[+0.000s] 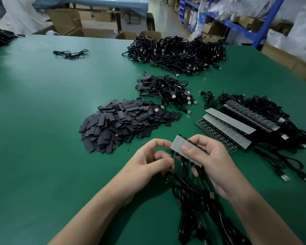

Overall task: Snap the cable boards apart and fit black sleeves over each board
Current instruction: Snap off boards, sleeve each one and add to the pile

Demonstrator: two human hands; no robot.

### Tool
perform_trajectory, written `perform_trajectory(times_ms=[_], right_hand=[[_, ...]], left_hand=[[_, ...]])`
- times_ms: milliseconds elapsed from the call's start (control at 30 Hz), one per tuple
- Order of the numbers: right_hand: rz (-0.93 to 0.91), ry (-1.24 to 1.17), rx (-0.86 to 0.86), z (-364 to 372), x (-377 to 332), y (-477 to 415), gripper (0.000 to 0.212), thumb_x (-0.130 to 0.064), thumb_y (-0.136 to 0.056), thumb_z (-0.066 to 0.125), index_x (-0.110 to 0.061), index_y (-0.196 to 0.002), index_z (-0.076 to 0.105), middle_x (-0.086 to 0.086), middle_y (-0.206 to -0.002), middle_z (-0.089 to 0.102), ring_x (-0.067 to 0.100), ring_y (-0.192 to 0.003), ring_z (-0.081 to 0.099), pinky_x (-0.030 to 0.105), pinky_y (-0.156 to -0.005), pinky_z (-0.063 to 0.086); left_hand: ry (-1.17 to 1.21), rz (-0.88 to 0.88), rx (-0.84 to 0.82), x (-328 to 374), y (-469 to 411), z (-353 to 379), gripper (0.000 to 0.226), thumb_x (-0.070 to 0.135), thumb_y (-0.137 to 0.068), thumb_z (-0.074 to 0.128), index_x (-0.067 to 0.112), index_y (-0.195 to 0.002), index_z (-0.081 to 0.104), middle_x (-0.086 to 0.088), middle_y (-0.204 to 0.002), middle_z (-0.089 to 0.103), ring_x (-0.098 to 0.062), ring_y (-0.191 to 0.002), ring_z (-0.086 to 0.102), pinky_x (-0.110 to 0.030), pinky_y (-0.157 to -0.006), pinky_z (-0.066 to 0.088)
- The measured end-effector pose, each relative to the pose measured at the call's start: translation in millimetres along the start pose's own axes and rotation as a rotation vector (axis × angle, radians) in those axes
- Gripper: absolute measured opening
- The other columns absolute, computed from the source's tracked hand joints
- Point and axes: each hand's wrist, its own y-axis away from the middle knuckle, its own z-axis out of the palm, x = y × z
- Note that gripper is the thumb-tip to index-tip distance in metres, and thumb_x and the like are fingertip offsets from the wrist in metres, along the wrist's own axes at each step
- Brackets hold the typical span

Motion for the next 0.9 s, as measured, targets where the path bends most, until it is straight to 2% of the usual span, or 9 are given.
perform_trajectory(times_ms=[167,267,367,467,533,667,733,800,900], right_hand=[[0.104,-0.107,-0.061,-3,-7,2,0.027,-0.031,-0.076,0.076,-0.015,-0.093,0.063,0.003,-0.078,0.073,0.004,-0.062,0.064,0.016,-0.040,0.035],[0.133,-0.132,-0.079,-5,-8,3,0.025,-0.025,-0.078,0.083,-0.017,-0.093,0.065,0.003,-0.079,0.073,0.005,-0.065,0.067,0.014,-0.037,0.033],[0.140,-0.081,-0.103,-9,-8,3,0.015,-0.026,-0.079,0.083,-0.023,-0.087,0.071,0.002,-0.078,0.072,0.006,-0.065,0.065,0.014,-0.037,0.031],[0.121,0.011,-0.123,-11,-8,3,0.006,-0.029,-0.081,0.081,-0.028,-0.084,0.077,0.003,-0.075,0.071,0.009,-0.062,0.061,0.015,-0.039,0.030],[0.105,0.088,-0.133,-11,-6,3,0.010,-0.035,-0.081,0.075,-0.026,-0.085,0.076,0.001,-0.072,0.071,0.006,-0.059,0.060,0.015,-0.040,0.032],[0.060,0.236,-0.241,-9,-1,5,0.016,-0.040,-0.084,0.077,-0.025,-0.087,0.074,-0.006,-0.072,0.069,0.006,-0.060,0.059,0.016,-0.048,0.042],[0.017,0.337,-0.289,-7,2,6,0.022,-0.048,-0.084,0.076,-0.026,-0.087,0.072,-0.009,-0.068,0.064,0.005,-0.059,0.052,0.018,-0.049,0.039],[-0.007,0.388,-0.284,-5,5,5,0.030,-0.054,-0.082,0.074,-0.025,-0.085,0.069,-0.009,-0.067,0.058,0.007,-0.058,0.048,0.027,-0.051,0.039],[-0.020,0.382,-0.281,-4,6,5,0.035,-0.057,-0.083,0.074,-0.022,-0.086,0.068,-0.001,-0.071,0.061,0.016,-0.062,0.051,0.033,-0.053,0.042]], left_hand=[[0.290,-0.017,-0.048,5,1,-2,0.029,0.012,-0.092,0.060,0.016,-0.119,0.069,-0.003,-0.075,0.055,-0.018,-0.069,0.057,-0.023,-0.067,0.050],[0.364,-0.081,-0.064,10,2,-7,0.031,0.018,-0.091,0.061,0.019,-0.121,0.069,-0.002,-0.074,0.050,-0.015,-0.053,0.049,-0.024,-0.050,0.046],[0.201,-0.075,-0.047,11,3,-11,0.031,0.023,-0.093,0.060,0.015,-0.122,0.067,-0.004,-0.075,0.055,-0.013,-0.045,0.043,-0.022,-0.045,0.042],[-0.062,-0.022,-0.032,9,4,-12,0.027,0.034,-0.096,0.059,0.015,-0.111,0.072,-0.010,-0.081,0.067,-0.021,-0.065,0.063,-0.026,-0.067,0.054],[-0.210,0.003,-0.030,9,5,-11,0.029,0.043,-0.098,0.058,0.020,-0.096,0.075,-0.008,-0.084,0.071,-0.019,-0.076,0.065,-0.027,-0.076,0.053],[-0.379,0.020,-0.066,9,5,-7,0.035,0.059,-0.091,0.056,0.029,-0.077,0.069,0.002,-0.075,0.069,-0.010,-0.068,0.058,-0.021,-0.068,0.046],[-0.440,0.024,-0.073,7,4,-6,0.041,0.060,-0.089,0.058,0.022,-0.077,0.067,0.001,-0.070,0.069,-0.012,-0.066,0.057,-0.028,-0.064,0.043],[-0.460,0.042,-0.074,5,4,-6,0.049,0.060,-0.089,0.060,0.012,-0.078,0.063,-0.002,-0.068,0.068,-0.015,-0.063,0.052,-0.033,-0.060,0.037],[-0.415,0.070,-0.083,5,5,-4,0.041,0.052,-0.094,0.060,0.016,-0.077,0.064,-0.006,-0.068,0.070,-0.012,-0.059,0.051,-0.027,-0.056,0.037]])
